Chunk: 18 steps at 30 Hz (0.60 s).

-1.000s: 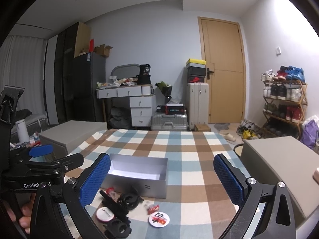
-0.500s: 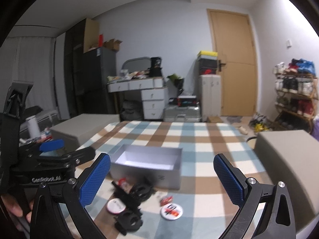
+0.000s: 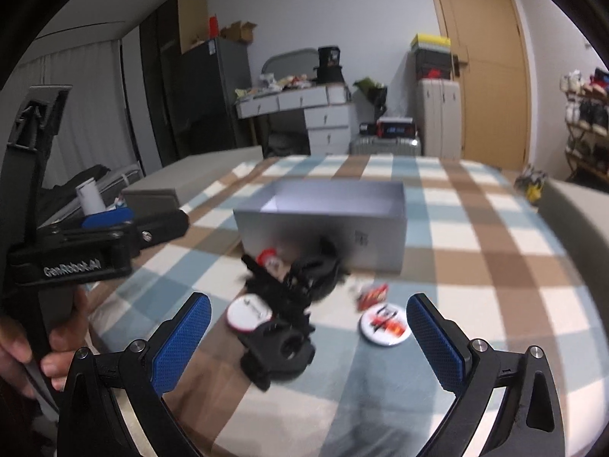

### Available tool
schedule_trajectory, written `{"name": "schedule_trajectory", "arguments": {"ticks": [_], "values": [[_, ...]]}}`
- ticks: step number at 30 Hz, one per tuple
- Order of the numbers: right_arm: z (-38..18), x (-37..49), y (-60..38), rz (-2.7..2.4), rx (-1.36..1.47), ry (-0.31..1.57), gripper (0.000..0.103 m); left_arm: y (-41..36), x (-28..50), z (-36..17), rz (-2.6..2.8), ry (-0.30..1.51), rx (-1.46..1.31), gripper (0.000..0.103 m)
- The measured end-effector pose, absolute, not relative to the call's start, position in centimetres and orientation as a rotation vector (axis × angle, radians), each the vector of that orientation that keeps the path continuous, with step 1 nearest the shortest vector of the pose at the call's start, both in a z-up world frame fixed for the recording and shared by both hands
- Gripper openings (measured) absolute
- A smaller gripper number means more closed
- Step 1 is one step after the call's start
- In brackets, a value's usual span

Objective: Organize jewelry
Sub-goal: 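Grasp the round red-rimmed badge with the left tool while the right tool grasps a black claw clip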

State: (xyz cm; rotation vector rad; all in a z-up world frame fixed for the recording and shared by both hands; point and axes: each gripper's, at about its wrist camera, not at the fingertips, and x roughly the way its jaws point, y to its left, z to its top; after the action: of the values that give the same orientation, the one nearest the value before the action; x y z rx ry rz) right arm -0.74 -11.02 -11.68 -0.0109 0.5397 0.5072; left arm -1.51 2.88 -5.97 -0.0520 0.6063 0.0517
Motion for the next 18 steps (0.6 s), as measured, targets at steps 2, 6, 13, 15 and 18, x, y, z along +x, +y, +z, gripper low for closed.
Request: {"name": "schedule_trajectory", "arguments": {"ticks": [2, 6, 13, 15, 18], "values": [[-12.3, -0.3, -11.1, 0.516, 0.009, 0.576, 0.102, 3.3, -1.6, -6.1, 0.059, 0.614, -0.053, 0.102], [-13.4, -0.1, -10.7, 0.541, 0.003, 0.627, 0.099, 3.6, -1.9, -6.4, 0.066, 0.627, -0.051, 0.102], [-14.3, -0.6, -10.0, 0.577, -0.032, 0.644, 0.079, 3.4, -1.8, -7.2, 0.059, 0.658, -0.048, 0.102], [-14.4, -0.7, -9.8, 0.585, -0.042, 0.649, 0.068, 3.6, -1.5, -7.5, 0.055, 0.669, -0.051, 0.102], [-14.6, -0.4, -9.7, 0.577, -0.033, 0.671, 0.056, 3.7, -1.4, -7.8, 0.054, 0.686, -0.061, 0.102]]}}
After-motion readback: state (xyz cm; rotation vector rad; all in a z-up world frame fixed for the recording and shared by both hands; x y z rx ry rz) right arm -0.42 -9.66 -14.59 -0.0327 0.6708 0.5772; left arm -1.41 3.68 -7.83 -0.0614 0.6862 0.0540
